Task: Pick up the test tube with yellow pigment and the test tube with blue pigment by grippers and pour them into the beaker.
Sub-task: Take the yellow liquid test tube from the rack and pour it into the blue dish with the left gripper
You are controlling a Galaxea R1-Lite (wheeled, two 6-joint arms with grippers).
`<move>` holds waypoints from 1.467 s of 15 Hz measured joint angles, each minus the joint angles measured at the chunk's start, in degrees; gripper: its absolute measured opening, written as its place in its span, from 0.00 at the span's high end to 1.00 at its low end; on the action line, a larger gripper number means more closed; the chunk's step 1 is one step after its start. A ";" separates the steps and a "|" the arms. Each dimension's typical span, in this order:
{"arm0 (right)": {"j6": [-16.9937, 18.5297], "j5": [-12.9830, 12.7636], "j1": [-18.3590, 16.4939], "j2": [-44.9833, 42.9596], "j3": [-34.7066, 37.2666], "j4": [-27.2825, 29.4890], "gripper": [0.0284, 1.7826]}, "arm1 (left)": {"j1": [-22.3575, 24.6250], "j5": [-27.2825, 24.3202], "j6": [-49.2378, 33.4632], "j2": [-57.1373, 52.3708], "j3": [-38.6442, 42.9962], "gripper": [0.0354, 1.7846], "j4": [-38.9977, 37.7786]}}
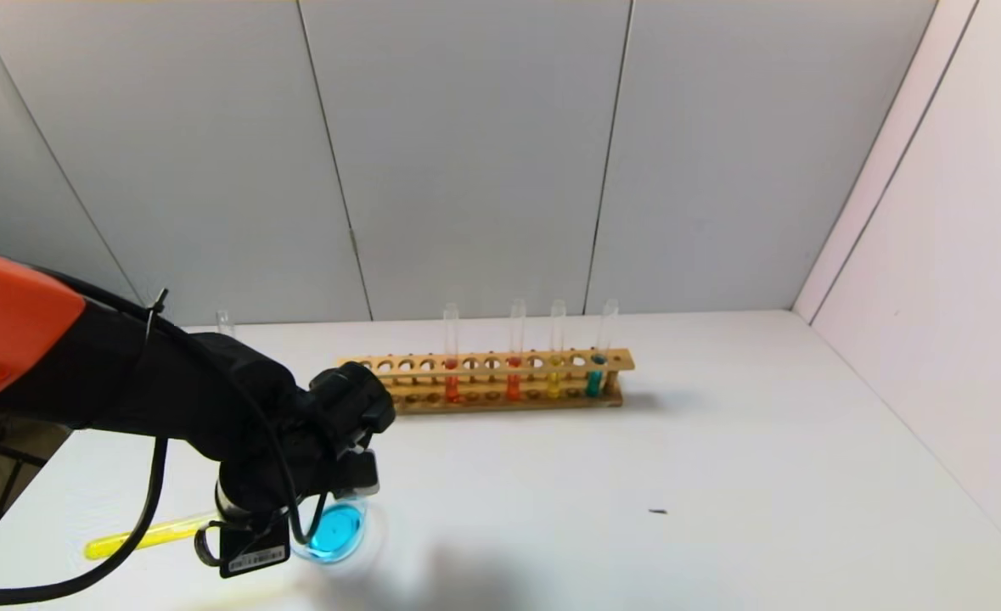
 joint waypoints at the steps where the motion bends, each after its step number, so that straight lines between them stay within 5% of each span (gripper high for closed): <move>1: 0.01 0.00 0.00 0.00 0.00 -0.02 0.02 | -0.05 0.07 0.00 0.80 -0.52 0.83 0.55; 14: 0.01 0.01 0.00 0.00 0.00 -0.02 0.02 | -0.61 4.68 0.66 6.56 -9.59 0.83 14.36; 22: 0.00 0.01 0.01 0.00 0.00 -0.02 0.02 | -1.32 4.75 0.55 8.79 -12.42 0.83 16.42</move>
